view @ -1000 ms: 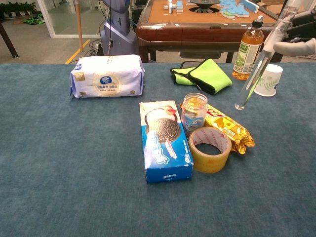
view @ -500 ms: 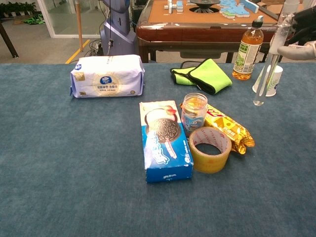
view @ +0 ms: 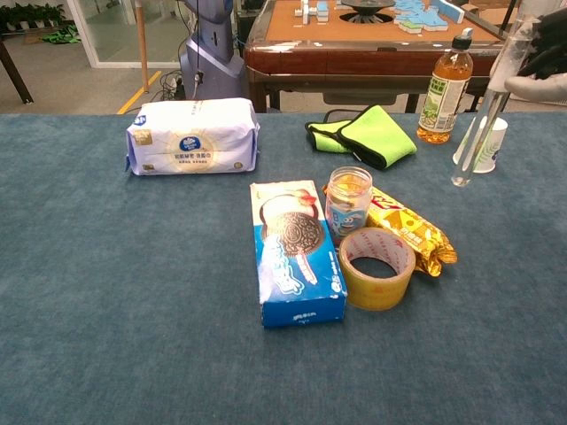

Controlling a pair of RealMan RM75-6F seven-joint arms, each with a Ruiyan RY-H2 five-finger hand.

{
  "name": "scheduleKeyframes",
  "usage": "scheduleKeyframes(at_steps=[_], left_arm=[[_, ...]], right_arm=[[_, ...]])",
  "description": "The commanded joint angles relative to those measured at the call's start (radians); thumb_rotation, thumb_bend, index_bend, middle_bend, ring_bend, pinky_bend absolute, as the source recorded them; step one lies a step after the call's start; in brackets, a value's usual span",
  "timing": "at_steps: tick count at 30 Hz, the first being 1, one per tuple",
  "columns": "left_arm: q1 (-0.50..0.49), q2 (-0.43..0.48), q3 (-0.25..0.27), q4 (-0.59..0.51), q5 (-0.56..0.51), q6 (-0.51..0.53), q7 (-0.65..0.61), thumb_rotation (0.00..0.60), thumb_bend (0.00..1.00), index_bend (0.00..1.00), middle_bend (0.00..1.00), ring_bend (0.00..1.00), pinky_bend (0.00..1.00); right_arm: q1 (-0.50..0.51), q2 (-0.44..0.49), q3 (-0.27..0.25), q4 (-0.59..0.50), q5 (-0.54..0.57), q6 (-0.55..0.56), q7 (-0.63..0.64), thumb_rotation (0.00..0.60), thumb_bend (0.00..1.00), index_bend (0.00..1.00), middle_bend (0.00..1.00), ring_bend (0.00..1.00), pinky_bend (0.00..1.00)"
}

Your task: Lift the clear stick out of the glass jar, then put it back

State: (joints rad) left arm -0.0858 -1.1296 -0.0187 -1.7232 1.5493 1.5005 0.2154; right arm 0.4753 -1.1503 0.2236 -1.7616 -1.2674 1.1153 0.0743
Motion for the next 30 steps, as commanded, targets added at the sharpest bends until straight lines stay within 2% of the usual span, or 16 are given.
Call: scheduleKeyframes(at_steps=[1,4,11,14,20,30], left_arm=[[-0.002,-0.001,-0.001,-0.001,-0.001,-0.002,0.002,0.600,0.24,0.25,0.25,0.30,0.08],[-0.003,-0.003,-0.001,-0.001,-0.001,-0.004,0.003,0.600,0.24,0.25,0.25,0.30,0.08],[0.004,0.002,0.002,0.003,-0.003,0.004,-0.004,0.600,0.24,0.25,0.25,0.30,0.08],[0.007,0.005,0.003,0.003,-0.001,0.010,-0.007,0.600,0.24,0.25,0.25,0.30,0.08],[0.010,0.005,0.005,0.004,0.000,0.012,-0.010,0.600,0.24,0.25,0.25,0.30,0.08],[0.014,0.003,0.006,0.016,-0.006,0.013,-0.020,0.600,0.24,0.25,0.25,0.30,0.08]], right_arm=[[-0.013,-0.070,-0.016,0.091,-0.038,0.144,-0.268,0.600,0.52,0.68,0.42,0.21,0.19],[-0.014,-0.074,-0.014,0.061,-0.015,0.120,-0.228,0.600,0.52,0.68,0.42,0.21,0.19],[0.002,-0.034,0.017,-0.051,0.027,-0.009,0.049,0.600,0.52,0.68,0.42,0.21,0.19],[0.014,-0.038,0.028,-0.062,0.008,-0.023,0.101,0.600,0.52,0.68,0.42,0.21,0.19],[0.056,-0.085,0.044,-0.067,-0.013,-0.041,0.117,0.600,0.52,0.68,0.42,0.21,0.19],[0.127,-0.194,0.064,-0.010,0.013,-0.054,0.047,0.600,0.52,0.68,0.42,0.21,0.19]])
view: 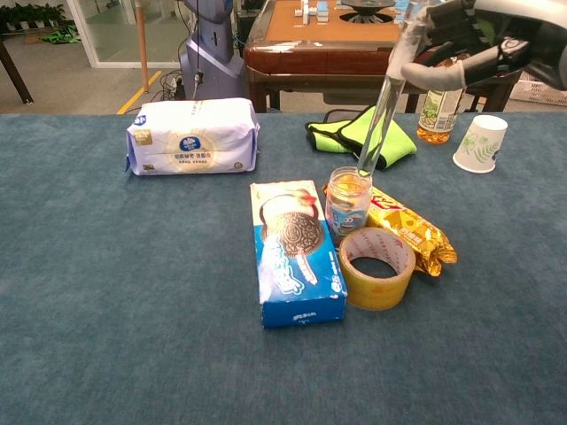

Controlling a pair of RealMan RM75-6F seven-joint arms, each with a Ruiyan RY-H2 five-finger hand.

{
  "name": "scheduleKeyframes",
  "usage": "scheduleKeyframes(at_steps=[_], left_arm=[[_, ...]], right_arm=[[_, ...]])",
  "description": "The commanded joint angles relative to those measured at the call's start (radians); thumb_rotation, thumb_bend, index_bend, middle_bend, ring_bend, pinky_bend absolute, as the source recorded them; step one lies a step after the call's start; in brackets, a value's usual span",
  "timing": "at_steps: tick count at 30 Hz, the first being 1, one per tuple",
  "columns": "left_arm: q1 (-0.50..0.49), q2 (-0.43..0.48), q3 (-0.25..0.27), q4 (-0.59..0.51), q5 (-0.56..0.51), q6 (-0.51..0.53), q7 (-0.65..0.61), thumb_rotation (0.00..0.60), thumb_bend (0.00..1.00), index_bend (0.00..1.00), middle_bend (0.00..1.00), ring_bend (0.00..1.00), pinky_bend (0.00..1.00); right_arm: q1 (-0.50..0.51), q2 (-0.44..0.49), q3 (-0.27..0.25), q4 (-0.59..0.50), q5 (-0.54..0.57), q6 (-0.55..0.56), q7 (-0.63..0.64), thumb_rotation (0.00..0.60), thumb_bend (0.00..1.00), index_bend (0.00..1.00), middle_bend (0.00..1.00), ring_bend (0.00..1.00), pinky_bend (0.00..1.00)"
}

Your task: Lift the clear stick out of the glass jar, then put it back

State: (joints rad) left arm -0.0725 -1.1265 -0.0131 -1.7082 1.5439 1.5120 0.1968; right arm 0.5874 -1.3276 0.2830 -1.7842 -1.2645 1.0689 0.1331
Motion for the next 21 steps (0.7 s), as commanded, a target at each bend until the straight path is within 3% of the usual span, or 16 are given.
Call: scheduleKeyframes(at_steps=[1,21], left_arm=[[0.002,0.000,0.000,0.002,-0.001,0.002,-0.003,0.600,0.24,0.25,0.25,0.30,0.08],[0.004,-0.008,0.002,0.019,-0.007,-0.005,-0.014,0.600,0.24,0.25,0.25,0.30,0.08]], right_arm=[[0.019,-0.022,0.005,0.016,0.014,-0.011,-0.016,0.600,0.52,0.68,0.42,0.21,0.19],[0.041,-0.119,-0.051,0.153,0.046,-0.049,-0.038,0.600,0.52,0.68,0.41,0.22,0.19]])
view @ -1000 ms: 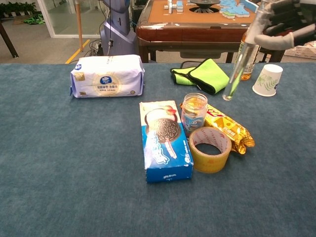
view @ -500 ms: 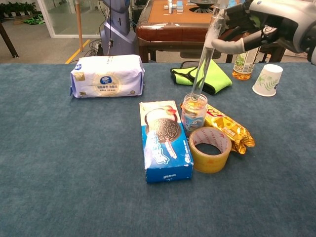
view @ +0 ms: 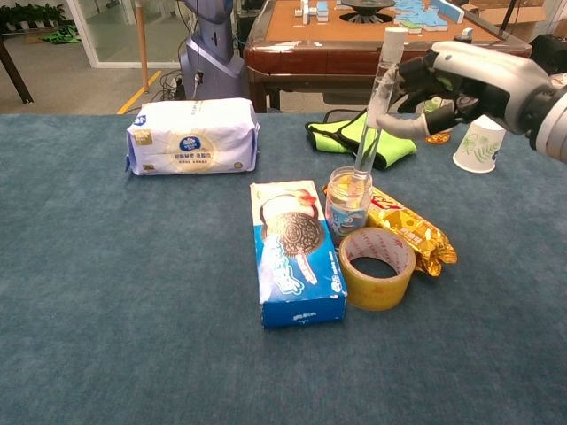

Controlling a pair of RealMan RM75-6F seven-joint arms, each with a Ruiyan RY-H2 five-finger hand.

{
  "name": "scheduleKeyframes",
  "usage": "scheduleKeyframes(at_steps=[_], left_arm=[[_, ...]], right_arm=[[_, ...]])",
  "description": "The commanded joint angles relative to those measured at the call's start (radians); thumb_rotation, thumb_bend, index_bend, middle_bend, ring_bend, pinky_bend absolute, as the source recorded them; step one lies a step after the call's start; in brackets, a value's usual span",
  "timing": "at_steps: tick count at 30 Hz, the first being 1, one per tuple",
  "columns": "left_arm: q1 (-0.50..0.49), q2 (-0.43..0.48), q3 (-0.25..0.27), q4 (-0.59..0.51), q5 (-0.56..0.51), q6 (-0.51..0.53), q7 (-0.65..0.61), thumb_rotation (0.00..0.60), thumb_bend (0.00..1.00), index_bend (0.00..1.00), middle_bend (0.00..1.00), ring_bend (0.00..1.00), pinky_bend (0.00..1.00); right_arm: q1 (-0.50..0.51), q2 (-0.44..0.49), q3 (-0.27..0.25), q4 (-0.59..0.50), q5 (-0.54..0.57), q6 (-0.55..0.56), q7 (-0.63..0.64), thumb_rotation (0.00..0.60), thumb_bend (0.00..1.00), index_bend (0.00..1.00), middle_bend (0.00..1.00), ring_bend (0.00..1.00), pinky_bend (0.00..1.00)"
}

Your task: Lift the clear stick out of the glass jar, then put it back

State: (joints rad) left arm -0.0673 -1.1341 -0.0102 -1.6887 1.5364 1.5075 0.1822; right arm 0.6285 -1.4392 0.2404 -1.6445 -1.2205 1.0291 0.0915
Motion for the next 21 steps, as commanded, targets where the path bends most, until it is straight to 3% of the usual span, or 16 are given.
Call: scheduleKeyframes(at_steps=[1,5,7,14,21], left_arm=[[-0.001,-0.001,-0.001,-0.001,0.001,-0.001,0.002,0.600,0.24,0.25,0.25,0.30,0.08],[-0.003,0.000,-0.001,-0.006,0.002,-0.003,0.009,0.600,0.24,0.25,0.25,0.30,0.08],[-0.004,0.001,0.000,-0.007,0.002,-0.006,0.013,0.600,0.24,0.25,0.25,0.30,0.08],[-0.007,0.004,-0.003,-0.017,0.003,-0.007,0.021,0.600,0.24,0.25,0.25,0.30,0.08],[-0.012,0.008,-0.006,-0.019,0.003,-0.011,0.024,0.600,0.24,0.25,0.25,0.30,0.08]], right_arm=[[0.001,-0.009,-0.011,0.019,0.000,-0.012,0.003,0.600,0.52,0.68,0.41,0.22,0.19],[0.002,-0.011,-0.025,0.035,-0.006,-0.023,-0.007,0.600,0.52,0.68,0.39,0.22,0.19],[0.003,-0.007,-0.033,0.036,-0.010,-0.033,-0.010,0.600,0.49,0.63,0.36,0.20,0.19],[-0.005,0.018,-0.049,0.021,-0.031,-0.026,-0.029,0.600,0.20,0.23,0.18,0.09,0.19],[-0.081,0.068,-0.083,-0.031,-0.104,0.110,-0.075,0.600,0.20,0.20,0.17,0.08,0.19]])
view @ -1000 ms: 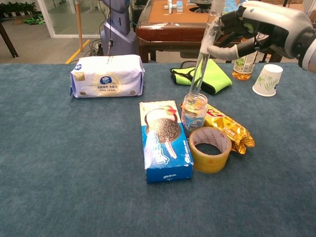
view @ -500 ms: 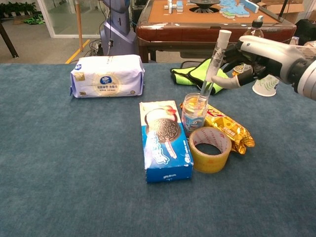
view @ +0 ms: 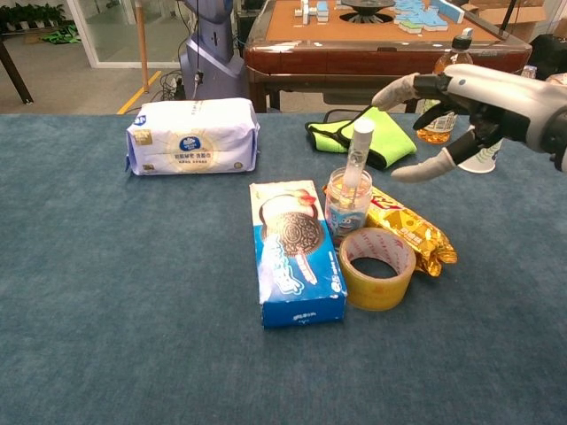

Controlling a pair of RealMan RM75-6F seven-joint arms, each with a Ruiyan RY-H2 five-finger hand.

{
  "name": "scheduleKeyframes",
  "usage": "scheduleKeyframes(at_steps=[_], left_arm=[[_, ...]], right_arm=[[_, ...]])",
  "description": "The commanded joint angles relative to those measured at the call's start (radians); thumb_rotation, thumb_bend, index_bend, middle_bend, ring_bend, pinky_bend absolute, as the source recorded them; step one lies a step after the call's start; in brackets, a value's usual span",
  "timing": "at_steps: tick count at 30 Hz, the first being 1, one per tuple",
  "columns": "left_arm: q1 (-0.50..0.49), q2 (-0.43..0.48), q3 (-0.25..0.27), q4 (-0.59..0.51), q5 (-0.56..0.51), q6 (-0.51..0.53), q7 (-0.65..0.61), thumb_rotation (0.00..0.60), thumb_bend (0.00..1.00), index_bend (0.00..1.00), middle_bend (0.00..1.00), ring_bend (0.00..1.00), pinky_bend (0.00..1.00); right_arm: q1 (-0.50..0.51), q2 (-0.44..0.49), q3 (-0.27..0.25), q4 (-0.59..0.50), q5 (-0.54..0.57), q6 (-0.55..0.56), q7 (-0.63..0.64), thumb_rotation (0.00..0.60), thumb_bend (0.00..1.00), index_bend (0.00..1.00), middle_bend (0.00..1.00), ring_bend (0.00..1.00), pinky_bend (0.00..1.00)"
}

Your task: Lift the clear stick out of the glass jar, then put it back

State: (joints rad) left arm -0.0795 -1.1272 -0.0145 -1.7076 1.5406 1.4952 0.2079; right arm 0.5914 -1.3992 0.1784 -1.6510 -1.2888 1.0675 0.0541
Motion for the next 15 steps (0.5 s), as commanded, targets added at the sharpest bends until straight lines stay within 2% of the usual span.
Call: scheduleKeyframes(at_steps=[1,9,15], left_arm=[[0.001,0.002,-0.002,0.001,-0.003,0.003,-0.004,0.600,0.24,0.25,0.25,0.30,0.08],[0.001,-0.005,-0.007,0.011,-0.015,0.002,-0.008,0.600,0.24,0.25,0.25,0.30,0.08],[-0.003,-0.016,-0.010,0.010,-0.011,0.003,-0.001,0.600,0.24,0.25,0.25,0.30,0.08]], right_arm=[[-0.061,0.039,-0.029,-0.030,-0.044,0.098,-0.055,0.600,0.21,0.20,0.18,0.08,0.19],[-0.233,0.169,-0.111,-0.095,-0.033,0.287,-0.216,0.600,0.27,0.23,0.26,0.08,0.19],[-0.327,0.256,-0.138,-0.148,-0.017,0.364,-0.215,0.600,0.27,0.28,0.26,0.08,0.19]])
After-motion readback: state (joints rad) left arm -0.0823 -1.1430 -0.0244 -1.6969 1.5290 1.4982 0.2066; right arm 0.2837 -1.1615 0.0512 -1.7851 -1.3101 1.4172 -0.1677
